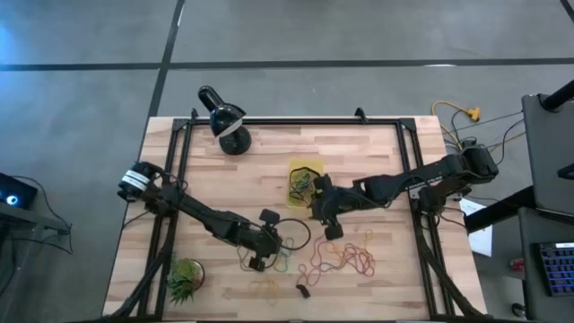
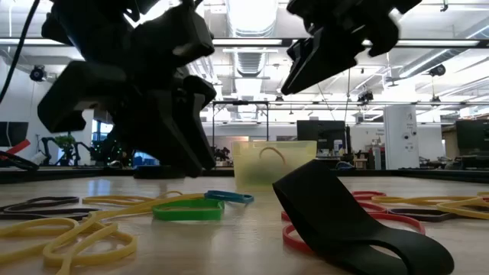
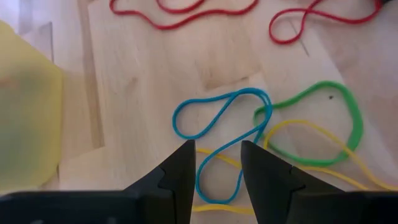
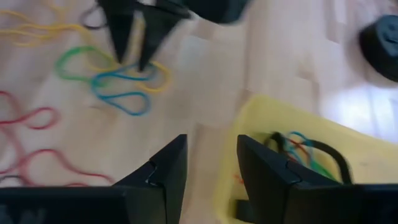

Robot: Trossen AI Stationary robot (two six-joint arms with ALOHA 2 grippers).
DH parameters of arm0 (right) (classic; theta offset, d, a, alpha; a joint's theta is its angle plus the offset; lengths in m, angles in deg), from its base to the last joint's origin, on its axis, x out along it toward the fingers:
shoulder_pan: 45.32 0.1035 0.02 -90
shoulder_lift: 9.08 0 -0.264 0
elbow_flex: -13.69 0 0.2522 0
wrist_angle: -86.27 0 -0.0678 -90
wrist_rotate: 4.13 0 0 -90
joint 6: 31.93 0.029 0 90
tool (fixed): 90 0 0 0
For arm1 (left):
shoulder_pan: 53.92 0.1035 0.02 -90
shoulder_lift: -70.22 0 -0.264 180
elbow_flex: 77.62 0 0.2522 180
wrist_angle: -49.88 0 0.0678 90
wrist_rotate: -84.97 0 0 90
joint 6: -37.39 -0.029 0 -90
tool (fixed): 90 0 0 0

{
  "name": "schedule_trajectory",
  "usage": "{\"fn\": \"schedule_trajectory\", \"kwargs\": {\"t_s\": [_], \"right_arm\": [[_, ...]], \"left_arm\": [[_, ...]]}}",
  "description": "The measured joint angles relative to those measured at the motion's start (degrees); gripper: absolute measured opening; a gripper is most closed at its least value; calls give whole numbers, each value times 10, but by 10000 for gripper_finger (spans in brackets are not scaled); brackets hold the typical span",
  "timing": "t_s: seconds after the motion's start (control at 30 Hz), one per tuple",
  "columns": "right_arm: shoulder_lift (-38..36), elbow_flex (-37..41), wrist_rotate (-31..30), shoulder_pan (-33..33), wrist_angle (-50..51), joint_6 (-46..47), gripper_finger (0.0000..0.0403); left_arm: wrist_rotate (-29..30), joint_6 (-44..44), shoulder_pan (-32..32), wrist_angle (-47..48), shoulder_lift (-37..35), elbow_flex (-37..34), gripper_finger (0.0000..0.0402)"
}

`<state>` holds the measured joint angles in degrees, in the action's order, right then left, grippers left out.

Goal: Pick and place rubber bands into bin
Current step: Put the blue rubber band into the yellow bin

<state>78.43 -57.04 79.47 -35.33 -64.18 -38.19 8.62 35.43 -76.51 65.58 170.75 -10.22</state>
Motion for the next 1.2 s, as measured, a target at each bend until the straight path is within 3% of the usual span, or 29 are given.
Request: {"fn": "schedule_trajectory", "kwargs": {"t_s": [0.43,1.2], "right_arm": [[0,0,-28,66,-1,35,112],[0,1,-26,81,-2,59,95]], "left_arm": [[0,1,20,7,7,-3,114],[-13,-3,23,-39,7,-37,114]]}}
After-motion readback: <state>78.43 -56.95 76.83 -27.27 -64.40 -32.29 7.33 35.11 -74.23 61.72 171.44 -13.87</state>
